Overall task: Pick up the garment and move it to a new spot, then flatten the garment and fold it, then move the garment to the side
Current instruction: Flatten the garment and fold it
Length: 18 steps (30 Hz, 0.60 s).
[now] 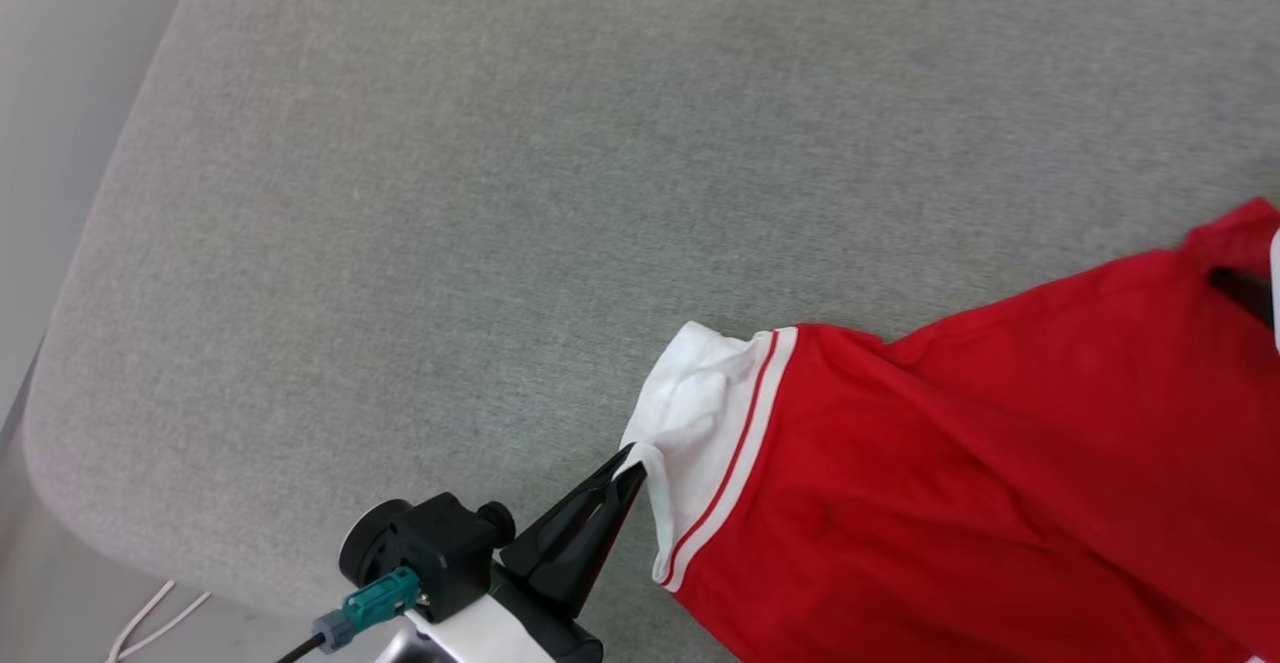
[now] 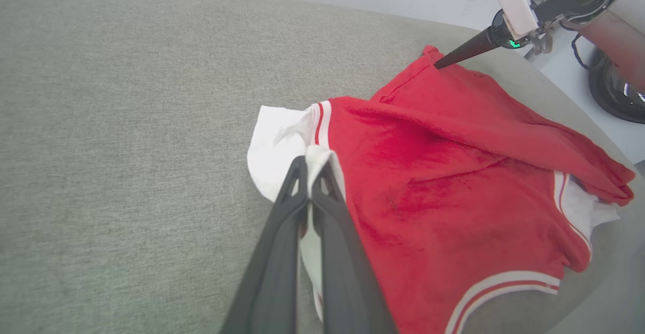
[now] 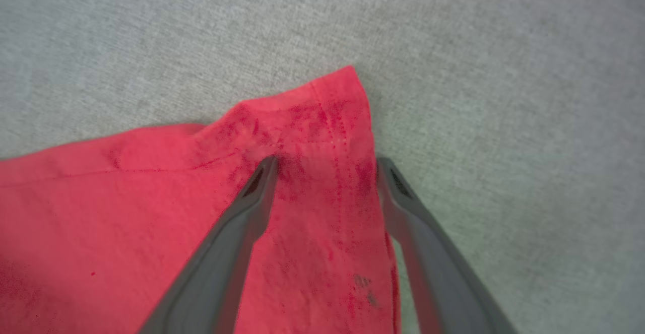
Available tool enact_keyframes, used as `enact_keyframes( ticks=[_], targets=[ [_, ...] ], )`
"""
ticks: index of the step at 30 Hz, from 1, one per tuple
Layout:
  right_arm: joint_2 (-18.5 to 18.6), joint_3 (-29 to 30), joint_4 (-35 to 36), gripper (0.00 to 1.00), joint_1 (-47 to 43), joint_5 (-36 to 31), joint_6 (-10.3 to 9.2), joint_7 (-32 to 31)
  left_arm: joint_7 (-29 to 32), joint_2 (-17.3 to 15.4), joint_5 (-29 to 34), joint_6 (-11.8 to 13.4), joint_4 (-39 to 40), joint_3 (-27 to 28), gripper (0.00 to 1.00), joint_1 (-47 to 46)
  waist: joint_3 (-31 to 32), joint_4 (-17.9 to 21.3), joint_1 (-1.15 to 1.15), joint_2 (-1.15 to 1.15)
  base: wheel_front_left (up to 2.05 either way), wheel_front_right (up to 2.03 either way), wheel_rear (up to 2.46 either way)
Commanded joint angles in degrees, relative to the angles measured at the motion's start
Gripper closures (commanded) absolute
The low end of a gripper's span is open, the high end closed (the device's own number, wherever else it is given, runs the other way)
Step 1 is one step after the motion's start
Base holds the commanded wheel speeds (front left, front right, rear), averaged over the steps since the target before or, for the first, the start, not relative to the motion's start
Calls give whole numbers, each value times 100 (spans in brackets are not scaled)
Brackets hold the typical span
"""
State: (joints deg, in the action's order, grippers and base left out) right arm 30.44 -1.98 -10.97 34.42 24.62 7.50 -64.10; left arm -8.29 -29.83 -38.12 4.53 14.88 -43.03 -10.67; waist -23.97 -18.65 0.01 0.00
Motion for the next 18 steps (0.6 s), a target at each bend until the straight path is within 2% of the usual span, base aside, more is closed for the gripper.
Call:
enact_keyframes(
  ticks=[1,9,10,11,12,18],
  targets=[
    [38,-16,-92,0,71,-39,-2,-32,-46,48,11,-30,-28,-17,100,-80,-191,-214,-1,0,0,0,0],
    [31,-138,-686,0,-496,-62,-3,-162,-152,139,-18,-113,-252,-62,100,-147,-282,-425,-1,0,0,0,0],
    [48,-193,-696,4,-576,-31,-3,-187,-162,137,-30,-121,-266,-50,100,-159,-283,-439,-1,0,0,0,0],
    [62,-240,-696,60,-647,-1,-2,-196,-167,134,-44,-127,-274,-36,100,-166,-281,-450,-1,0,0,0,0],
    [69,-281,-691,100,-704,39,-2,-185,-175,128,-53,-129,-281,-23,100,-164,-276,-455,-1,0,0,0,0],
    [174,-337,-625,100,-676,177,-2,79,-201,56,-52,-96,-295,29,100,-171,-86,-344,-1,0,0,0,0]
  ],
)
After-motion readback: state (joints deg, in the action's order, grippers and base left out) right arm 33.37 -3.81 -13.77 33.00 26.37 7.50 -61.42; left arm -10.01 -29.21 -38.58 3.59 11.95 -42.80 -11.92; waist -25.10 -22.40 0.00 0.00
